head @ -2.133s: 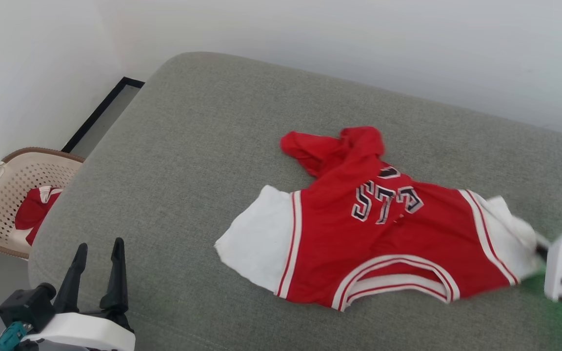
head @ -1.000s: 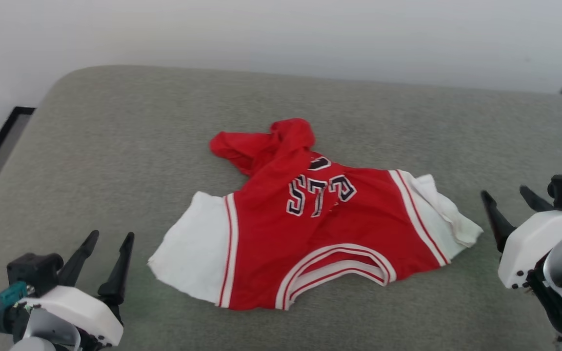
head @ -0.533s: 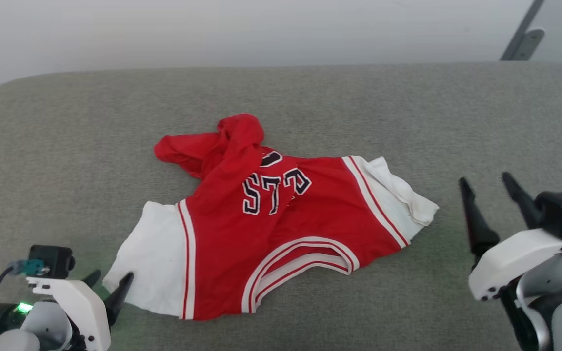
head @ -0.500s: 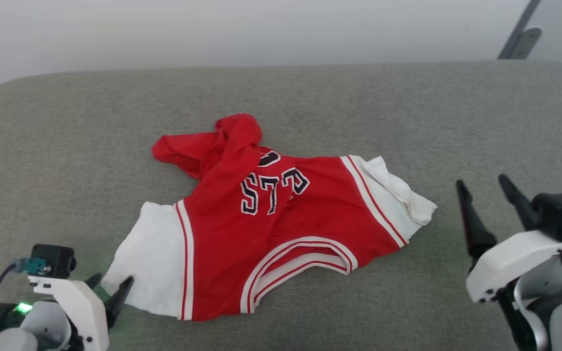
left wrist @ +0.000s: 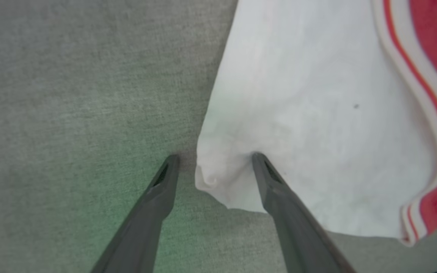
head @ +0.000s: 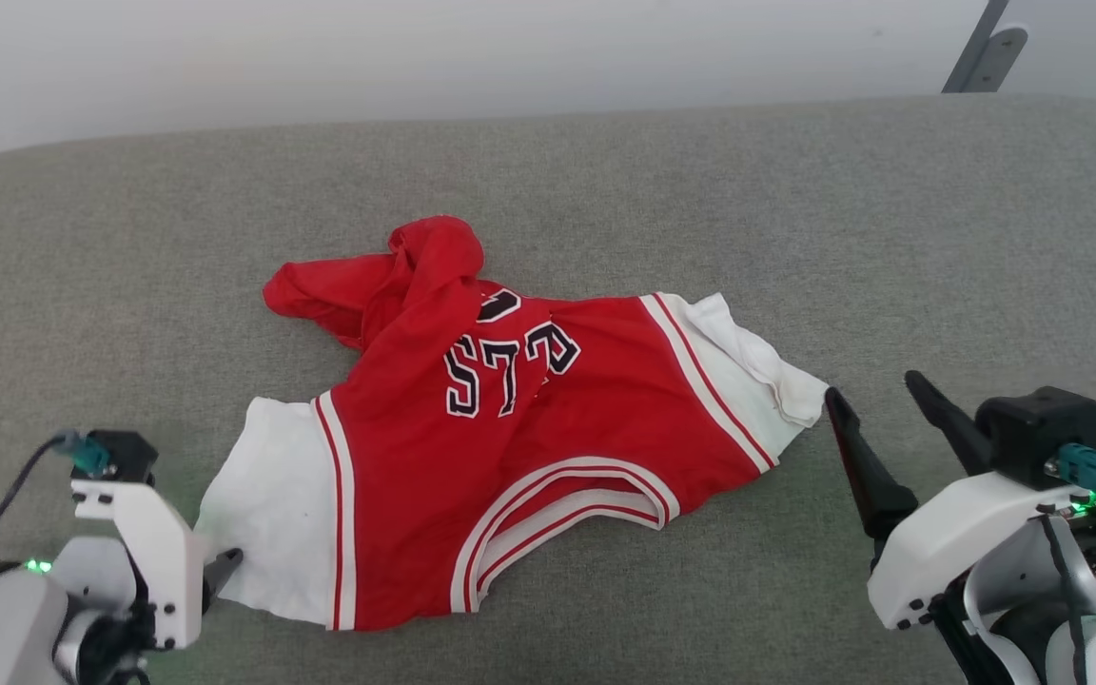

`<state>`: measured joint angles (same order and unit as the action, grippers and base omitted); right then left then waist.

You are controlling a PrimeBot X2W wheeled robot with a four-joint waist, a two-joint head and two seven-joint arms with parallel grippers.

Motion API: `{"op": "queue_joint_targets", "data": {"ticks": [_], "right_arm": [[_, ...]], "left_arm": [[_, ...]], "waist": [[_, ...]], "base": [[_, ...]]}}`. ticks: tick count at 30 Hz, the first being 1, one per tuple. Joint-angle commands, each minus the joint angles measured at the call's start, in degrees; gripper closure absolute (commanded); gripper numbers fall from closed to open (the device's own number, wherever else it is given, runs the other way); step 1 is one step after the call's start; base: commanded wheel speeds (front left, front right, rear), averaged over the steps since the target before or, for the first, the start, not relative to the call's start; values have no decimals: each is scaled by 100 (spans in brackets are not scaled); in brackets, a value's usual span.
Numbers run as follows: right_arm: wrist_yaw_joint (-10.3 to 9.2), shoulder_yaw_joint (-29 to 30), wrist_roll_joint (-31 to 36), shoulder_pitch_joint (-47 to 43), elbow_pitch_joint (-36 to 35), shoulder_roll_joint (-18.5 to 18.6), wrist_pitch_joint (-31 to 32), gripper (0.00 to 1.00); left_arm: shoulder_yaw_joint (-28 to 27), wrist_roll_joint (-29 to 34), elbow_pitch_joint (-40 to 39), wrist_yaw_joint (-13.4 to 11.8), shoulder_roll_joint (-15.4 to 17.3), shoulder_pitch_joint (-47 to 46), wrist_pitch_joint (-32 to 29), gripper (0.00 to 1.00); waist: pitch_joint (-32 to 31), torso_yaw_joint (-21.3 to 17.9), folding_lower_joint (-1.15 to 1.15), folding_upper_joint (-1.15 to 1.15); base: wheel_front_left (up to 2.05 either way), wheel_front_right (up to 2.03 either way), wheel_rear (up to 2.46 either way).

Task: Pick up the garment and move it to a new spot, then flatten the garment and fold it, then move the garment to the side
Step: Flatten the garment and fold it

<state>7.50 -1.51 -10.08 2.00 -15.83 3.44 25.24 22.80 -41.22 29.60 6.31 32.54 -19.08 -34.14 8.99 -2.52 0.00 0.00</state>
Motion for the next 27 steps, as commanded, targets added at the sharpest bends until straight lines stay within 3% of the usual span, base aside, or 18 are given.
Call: {"op": "queue_joint_targets", "data": {"ticks": [1,8,9,21,27], "right_arm": [[-2,-9,-38,-13,-33,15,26,0],[-2,-268,-204,208,77,291,554,0],[-2,-314,-279,278,153,354,636,0],[-2,-589,-1182,1930,2094,1367,1183,0],[-2,-845,-1540,2431,3022,1701,1653,0]], "left_arm": [[118,-41,99,28,-142,21,-82,0],[551,-123,608,99,-473,-413,-503,0],[659,-119,629,110,-514,-466,-523,100],[1462,-576,718,127,-611,-1117,-265,100],[1831,-803,768,111,-638,-1388,-41,100]], "waist": [[19,-4,0,0],[236,-4,0,0],[274,3,0,0],[674,389,0,0],[834,631,0,0]], "base": [[0,0,0],[0,0,0],[0,0,0],[0,0,0],[0,0,0]]}}
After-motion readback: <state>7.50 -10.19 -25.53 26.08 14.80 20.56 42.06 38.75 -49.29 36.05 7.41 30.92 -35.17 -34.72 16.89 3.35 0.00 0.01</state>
